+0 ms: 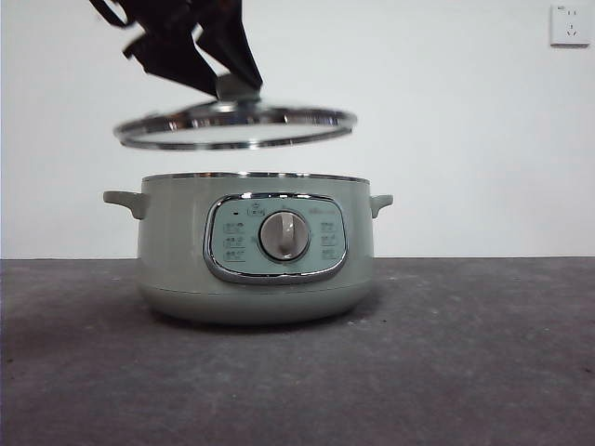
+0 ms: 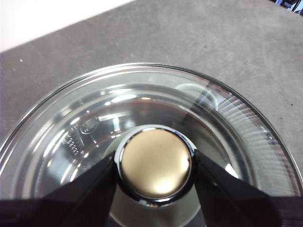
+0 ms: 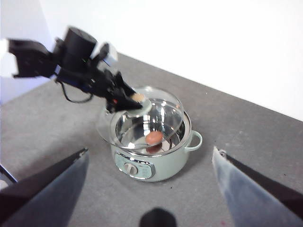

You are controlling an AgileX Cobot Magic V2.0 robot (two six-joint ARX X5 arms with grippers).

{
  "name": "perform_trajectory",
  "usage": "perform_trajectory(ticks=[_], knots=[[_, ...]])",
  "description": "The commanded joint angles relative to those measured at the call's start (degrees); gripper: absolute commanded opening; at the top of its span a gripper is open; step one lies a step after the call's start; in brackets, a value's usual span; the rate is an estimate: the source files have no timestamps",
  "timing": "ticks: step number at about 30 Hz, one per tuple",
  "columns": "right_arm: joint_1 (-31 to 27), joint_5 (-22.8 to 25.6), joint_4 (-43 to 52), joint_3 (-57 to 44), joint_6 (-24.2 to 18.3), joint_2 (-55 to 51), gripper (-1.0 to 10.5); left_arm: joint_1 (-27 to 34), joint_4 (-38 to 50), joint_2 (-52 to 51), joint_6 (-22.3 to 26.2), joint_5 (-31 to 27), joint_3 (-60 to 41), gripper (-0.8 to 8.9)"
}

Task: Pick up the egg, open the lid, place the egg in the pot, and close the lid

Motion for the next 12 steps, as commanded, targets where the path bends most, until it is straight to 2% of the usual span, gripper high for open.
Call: perform_trajectory(ticks=[1,12], knots=[[0.02,0.07,-1.36,-1.03,1.6,-1.25,4.4,-0.28,4.83,0.63,-0.42,0.39,0.55,-0.08],[0.02,0.52,-1.36,-11.06,3.15,-5.31,4.4,-0.26,7.69,3.52,-0.35,-0.5,0.57,-0.08]])
